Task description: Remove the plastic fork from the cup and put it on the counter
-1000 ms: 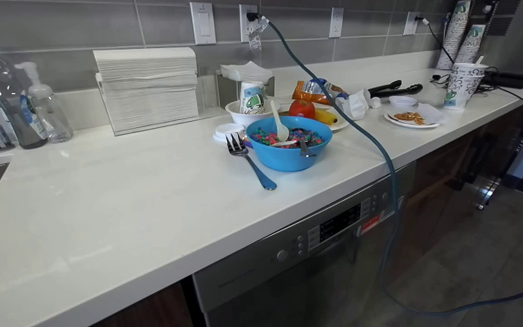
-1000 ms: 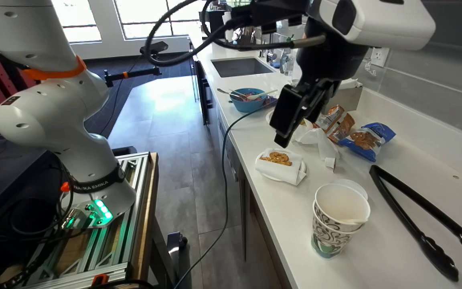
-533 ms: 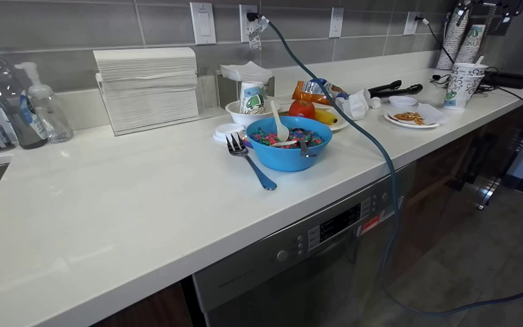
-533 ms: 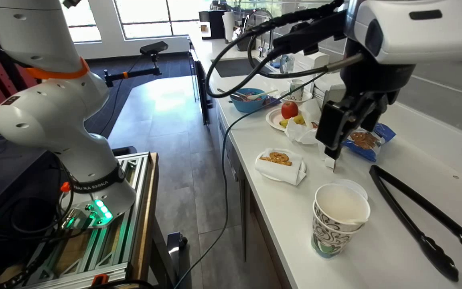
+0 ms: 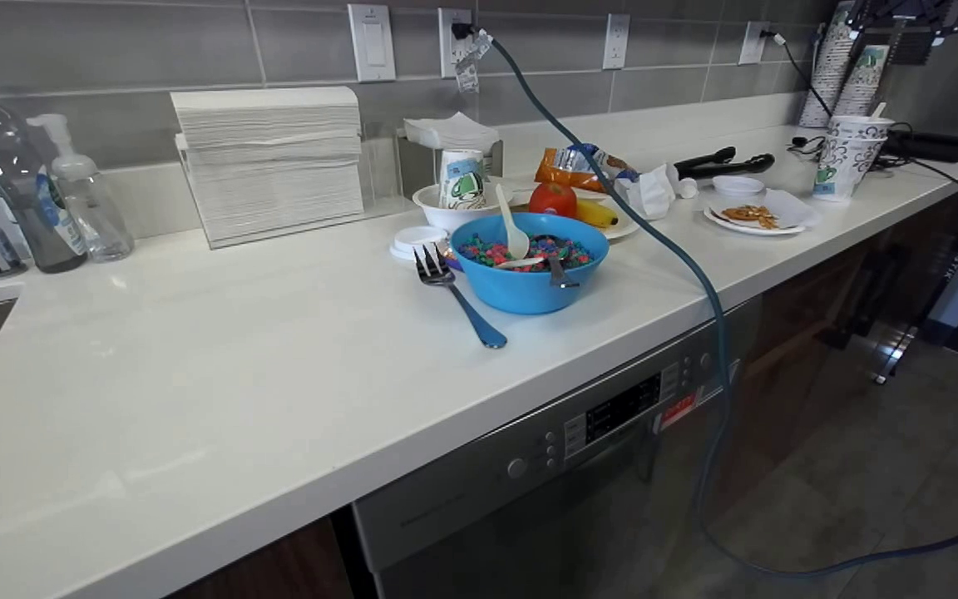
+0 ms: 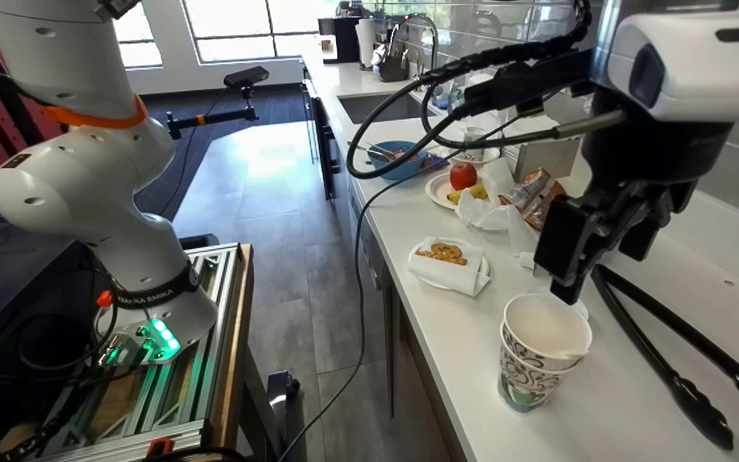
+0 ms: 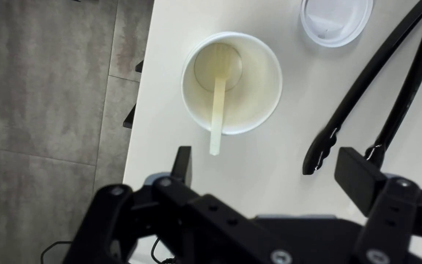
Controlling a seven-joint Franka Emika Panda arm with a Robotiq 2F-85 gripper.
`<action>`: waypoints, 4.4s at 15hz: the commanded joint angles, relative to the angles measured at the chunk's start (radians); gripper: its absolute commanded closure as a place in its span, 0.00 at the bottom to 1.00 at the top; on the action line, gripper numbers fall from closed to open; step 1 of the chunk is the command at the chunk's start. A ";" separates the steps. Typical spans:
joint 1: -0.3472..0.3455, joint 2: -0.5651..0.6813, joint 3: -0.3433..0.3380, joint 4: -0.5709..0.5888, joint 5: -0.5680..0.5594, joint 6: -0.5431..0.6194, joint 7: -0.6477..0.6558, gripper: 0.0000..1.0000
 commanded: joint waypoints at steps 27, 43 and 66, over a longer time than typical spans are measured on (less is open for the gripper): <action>-0.009 0.191 -0.030 0.136 -0.105 -0.106 0.191 0.45; -0.005 0.158 -0.019 0.109 -0.092 -0.111 0.184 0.97; -0.029 0.025 -0.015 0.120 -0.046 -0.188 0.171 0.97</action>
